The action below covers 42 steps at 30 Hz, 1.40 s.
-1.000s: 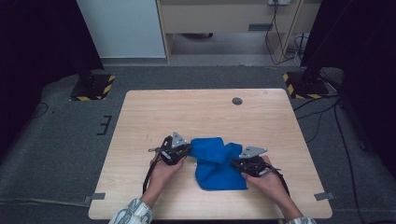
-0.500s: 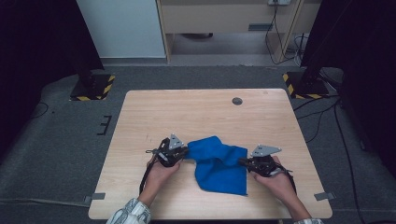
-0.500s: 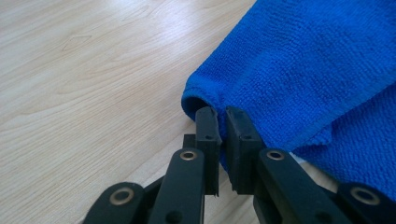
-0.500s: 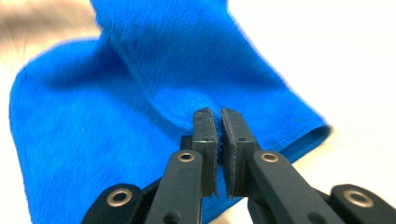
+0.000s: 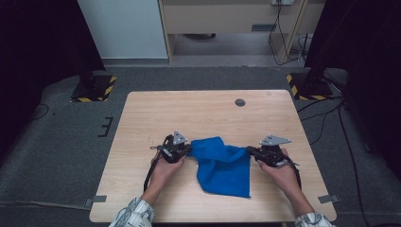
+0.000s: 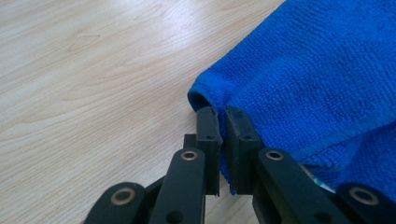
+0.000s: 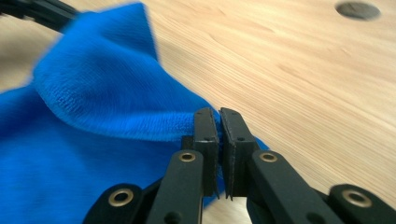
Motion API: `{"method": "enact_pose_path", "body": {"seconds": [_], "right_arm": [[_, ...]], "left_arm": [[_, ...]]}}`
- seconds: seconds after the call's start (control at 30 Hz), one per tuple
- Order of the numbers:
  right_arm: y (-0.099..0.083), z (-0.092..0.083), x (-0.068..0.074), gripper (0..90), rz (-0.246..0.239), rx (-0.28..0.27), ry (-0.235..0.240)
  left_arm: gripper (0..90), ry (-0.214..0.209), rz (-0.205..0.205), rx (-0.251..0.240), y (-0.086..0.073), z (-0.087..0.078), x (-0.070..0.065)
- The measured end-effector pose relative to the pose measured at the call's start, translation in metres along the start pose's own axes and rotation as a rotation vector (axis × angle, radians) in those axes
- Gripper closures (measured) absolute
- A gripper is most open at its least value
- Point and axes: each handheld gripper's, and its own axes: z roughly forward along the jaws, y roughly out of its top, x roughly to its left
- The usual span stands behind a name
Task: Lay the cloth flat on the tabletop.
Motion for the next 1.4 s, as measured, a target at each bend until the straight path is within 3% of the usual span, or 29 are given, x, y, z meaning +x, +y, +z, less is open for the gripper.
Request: {"method": "enact_pose_path", "body": {"seconds": [0.1, 0.23, 0.57, 0.83, 0.93, 1.1, 1.3, 1.4], "right_arm": [[-0.006, 0.004, -0.008, 86.3, 0.015, 0.035, -0.032], [-0.010, 0.006, -0.016, 86.4, 0.040, 0.041, -0.058], [-0.013, 0.008, -0.018, 86.3, 0.054, 0.052, -0.065], [-0.013, 0.007, -0.017, 86.2, 0.047, 0.051, -0.062], [-0.014, 0.006, -0.018, 86.2, 0.051, 0.044, -0.062], [-0.014, 0.005, -0.019, 86.1, 0.054, 0.041, -0.065], [-0.014, 0.006, -0.018, 86.0, 0.058, 0.042, -0.063], [-0.015, 0.006, -0.018, 85.9, 0.055, 0.040, -0.062]], "left_arm": [[84.0, 0.001, -0.010, 0.004, -0.002, -0.002, 0.002], [81.9, -0.002, -0.022, -0.013, -0.003, -0.005, 0.005], [59.4, 0.001, -0.043, -0.085, -0.009, -0.022, 0.009], [44.6, -0.005, 0.007, -0.134, -0.013, -0.034, 0.000], [39.3, 0.004, 0.042, -0.131, -0.018, -0.035, -0.002], [34.2, -0.007, 0.031, -0.144, -0.022, -0.034, 0.000], [30.0, -0.021, 0.055, -0.081, -0.026, -0.021, -0.006], [31.0, -0.013, 0.059, -0.073, -0.026, -0.016, -0.006]]}}
